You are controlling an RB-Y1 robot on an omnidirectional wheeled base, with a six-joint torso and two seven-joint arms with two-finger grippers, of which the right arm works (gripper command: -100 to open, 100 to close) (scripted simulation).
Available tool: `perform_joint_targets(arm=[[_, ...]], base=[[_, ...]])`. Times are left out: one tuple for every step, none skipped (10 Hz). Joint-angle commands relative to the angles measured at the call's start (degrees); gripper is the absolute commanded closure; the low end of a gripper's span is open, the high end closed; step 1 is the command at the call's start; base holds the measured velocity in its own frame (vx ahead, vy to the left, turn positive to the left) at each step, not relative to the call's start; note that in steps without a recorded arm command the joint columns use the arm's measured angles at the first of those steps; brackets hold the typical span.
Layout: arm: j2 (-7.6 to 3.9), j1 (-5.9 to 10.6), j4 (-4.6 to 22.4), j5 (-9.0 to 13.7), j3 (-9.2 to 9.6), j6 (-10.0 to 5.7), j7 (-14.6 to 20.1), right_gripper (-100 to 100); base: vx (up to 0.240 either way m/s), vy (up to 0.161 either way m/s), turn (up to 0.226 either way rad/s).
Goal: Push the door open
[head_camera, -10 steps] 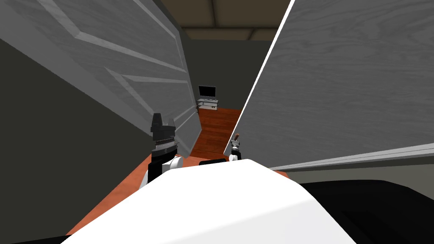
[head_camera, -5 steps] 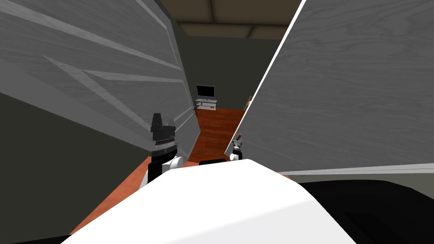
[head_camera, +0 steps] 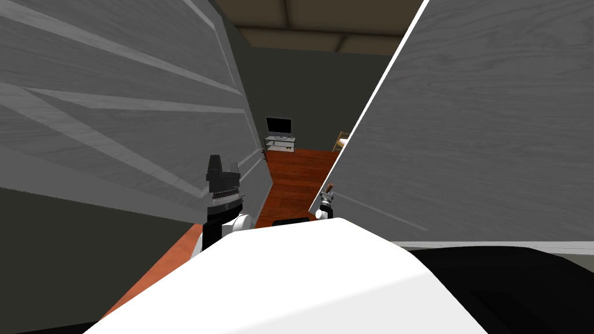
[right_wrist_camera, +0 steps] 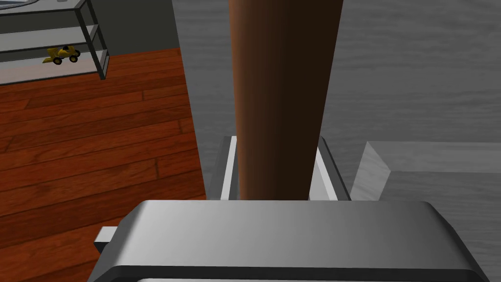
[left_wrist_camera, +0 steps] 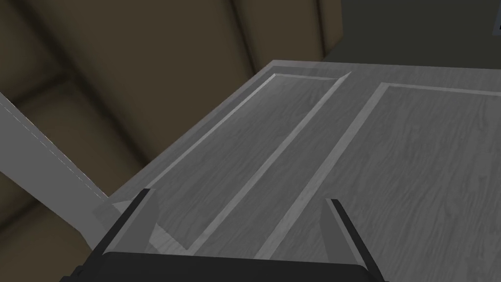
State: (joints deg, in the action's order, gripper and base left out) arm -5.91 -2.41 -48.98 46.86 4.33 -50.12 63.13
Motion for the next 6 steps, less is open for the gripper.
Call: perform_joint_targets(arm=[[-0.47, -0.49, -1.1, 0.7, -1.64, -0.01, -0.9, 100], [-0.43, -0.41, -0.9, 1.0, -2.26, -0.1, -1.0, 100], [-0.37, -0.3, -0.7, 1.4, -3.09, -0.21, -1.3, 100], [-0.34, -0.24, -0.6, 1.7, -3.54, -0.27, -1.4, 100], [-0.32, -0.18, -0.5, 1.9, -3.95, -0.33, -1.5, 100], [-0.28, -0.12, -0.4, 2.1, -4.41, -0.39, -1.6, 100]], base=[[0.172, 0.0, -0.045], [0.16, 0.007, -0.037], [0.209, -0.002, -0.062], [0.226, 0.005, -0.08], [0.199, 0.031, -0.054], [0.21, 0.032, -0.062]])
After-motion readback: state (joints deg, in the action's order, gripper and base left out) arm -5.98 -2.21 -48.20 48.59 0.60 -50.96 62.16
